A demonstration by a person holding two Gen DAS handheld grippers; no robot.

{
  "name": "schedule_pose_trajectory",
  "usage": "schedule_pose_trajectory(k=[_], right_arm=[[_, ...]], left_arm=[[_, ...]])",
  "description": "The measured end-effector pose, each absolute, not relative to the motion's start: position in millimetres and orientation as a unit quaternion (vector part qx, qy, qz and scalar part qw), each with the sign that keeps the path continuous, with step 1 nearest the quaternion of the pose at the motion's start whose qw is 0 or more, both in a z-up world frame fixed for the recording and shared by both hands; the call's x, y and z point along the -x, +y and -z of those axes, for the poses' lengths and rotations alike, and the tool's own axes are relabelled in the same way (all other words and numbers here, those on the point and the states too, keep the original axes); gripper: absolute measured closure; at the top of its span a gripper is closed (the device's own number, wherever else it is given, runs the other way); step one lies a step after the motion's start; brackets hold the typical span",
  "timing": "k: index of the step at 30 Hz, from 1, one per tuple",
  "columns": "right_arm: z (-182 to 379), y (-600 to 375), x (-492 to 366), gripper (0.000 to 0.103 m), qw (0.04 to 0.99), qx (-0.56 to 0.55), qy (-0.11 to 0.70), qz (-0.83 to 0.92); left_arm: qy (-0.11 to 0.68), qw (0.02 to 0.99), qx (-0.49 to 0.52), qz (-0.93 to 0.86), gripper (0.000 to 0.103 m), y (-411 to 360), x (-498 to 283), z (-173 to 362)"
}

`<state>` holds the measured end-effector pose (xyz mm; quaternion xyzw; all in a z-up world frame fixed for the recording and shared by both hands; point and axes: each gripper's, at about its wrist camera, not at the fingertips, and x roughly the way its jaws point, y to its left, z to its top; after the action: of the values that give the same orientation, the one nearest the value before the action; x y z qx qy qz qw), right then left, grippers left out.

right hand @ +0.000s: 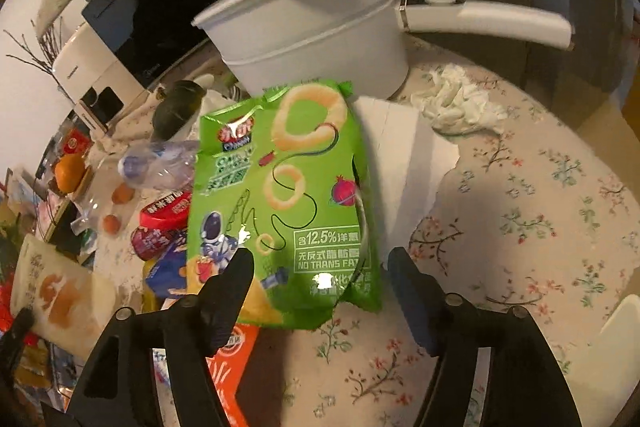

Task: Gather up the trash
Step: 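Grasp the green chip bag with the right gripper while the left grasps the cream cracker packet, then carry both packets to the white bin and release them inside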

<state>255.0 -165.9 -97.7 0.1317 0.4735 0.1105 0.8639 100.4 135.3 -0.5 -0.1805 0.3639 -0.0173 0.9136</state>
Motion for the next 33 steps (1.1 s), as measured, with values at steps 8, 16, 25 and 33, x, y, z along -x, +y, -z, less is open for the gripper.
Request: schedule_pose_trajectory(k=[8, 16, 25, 33], right_arm=[[116, -167, -259, 0.078, 0.85, -0.18, 0.481, -0.118], [82, -173, -239, 0.093, 0.861, -0.191, 0.451, -0.138], [27, -179, -198, 0.095, 0.882, -0.155, 0.408, -0.176], [7, -212, -149, 0.095, 0.889, -0.122, 0.408, -0.169]], left_arm=[[0.367, 0.913, 0.177, 0.016, 0.102, 131, -100, 2], [0.369, 0.914, 0.166, 0.027, 0.102, 124, -99, 0], [0.352, 0.92, 0.164, 0.046, 0.102, 114, -88, -13], [0.351, 0.92, 0.153, 0.081, 0.102, 91, -78, -19]])
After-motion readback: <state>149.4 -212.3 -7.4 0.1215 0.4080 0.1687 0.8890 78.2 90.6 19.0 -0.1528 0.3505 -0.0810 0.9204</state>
